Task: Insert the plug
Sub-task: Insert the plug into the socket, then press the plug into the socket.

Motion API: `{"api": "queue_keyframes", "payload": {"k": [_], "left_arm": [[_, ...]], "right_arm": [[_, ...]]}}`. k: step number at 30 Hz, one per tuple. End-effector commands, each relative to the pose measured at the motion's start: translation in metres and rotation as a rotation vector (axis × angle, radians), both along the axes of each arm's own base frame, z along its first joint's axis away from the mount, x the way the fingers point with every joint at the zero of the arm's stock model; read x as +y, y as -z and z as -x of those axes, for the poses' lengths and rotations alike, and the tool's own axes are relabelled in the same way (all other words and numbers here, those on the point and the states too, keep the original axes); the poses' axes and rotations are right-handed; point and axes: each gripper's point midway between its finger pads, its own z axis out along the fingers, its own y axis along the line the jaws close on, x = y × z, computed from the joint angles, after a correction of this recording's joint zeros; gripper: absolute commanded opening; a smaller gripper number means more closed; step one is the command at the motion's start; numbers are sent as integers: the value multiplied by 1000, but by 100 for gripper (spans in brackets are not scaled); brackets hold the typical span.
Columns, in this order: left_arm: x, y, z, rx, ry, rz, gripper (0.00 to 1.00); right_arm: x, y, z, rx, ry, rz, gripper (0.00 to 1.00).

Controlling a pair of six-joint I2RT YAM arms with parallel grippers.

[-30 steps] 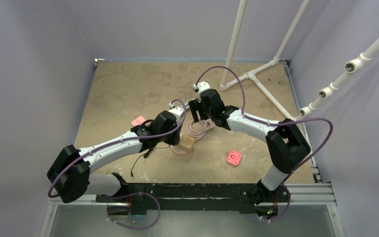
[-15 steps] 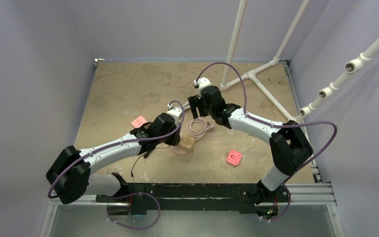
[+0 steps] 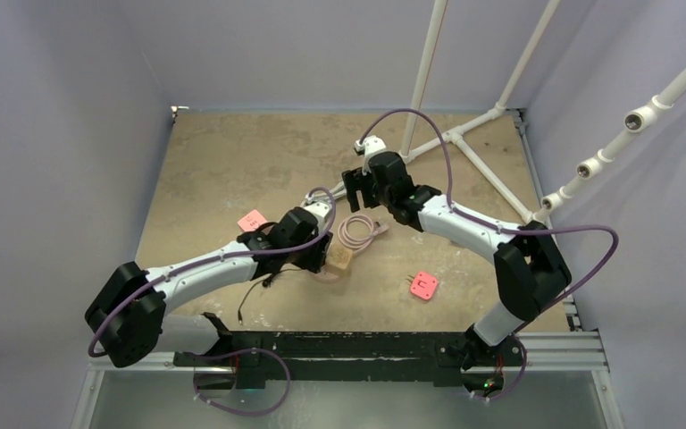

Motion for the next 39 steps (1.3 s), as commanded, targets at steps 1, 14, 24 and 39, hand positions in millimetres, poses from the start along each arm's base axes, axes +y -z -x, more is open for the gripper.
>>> {"api": "queue_keyframes", "payload": {"k": [1,14,24,39], "left_arm": [[9,5,17,72,62,-77,63],[-15,-86,-11,-91,135,-5,83],[1,-96,8,-261,304,0,28],[-20,-89,19,-657,829,-87,0]], "right_arm": [[11,-46,-1,-59,-35,-98,84],[39,-63,35,-1,-271,-197,70],[53,-57,80,129,-438,-289,38],[74,-4,107,299,-558,-288,41]]}}
